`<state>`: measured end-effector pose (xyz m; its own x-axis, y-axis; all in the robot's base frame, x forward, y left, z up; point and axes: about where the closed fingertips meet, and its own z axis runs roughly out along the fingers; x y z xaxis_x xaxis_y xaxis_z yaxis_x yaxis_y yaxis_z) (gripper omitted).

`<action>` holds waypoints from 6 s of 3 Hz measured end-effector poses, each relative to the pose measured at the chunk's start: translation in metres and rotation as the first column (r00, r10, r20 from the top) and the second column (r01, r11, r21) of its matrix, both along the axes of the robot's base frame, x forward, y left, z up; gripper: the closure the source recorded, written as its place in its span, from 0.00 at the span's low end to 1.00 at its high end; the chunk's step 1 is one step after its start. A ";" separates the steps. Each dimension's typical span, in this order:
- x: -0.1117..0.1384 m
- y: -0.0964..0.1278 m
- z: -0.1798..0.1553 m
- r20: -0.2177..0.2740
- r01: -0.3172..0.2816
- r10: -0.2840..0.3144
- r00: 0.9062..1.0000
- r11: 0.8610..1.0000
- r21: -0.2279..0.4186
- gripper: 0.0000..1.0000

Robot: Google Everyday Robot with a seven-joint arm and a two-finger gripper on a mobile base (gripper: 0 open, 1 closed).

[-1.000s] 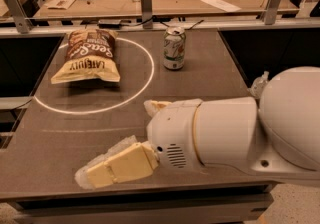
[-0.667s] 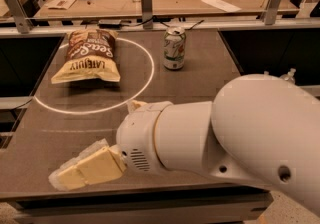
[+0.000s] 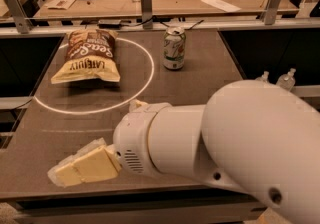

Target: Move brown chip bag near 7up can

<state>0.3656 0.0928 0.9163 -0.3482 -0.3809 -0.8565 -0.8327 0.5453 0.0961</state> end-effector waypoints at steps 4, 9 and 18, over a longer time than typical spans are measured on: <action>0.048 -0.048 -0.057 0.140 0.428 -0.417 0.898 0.901 -0.063 0.00; 0.159 -0.075 -0.085 0.178 0.416 -0.415 0.892 0.909 0.033 0.00; 0.267 0.077 -0.076 0.307 0.335 -0.334 0.891 0.941 0.051 0.88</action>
Offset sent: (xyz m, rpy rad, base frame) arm 0.0807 -0.0405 -0.0860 -0.3557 -0.1765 -0.6931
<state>0.6329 0.1695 0.8399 -0.1760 -0.2913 -0.9403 -0.5890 0.7965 -0.1365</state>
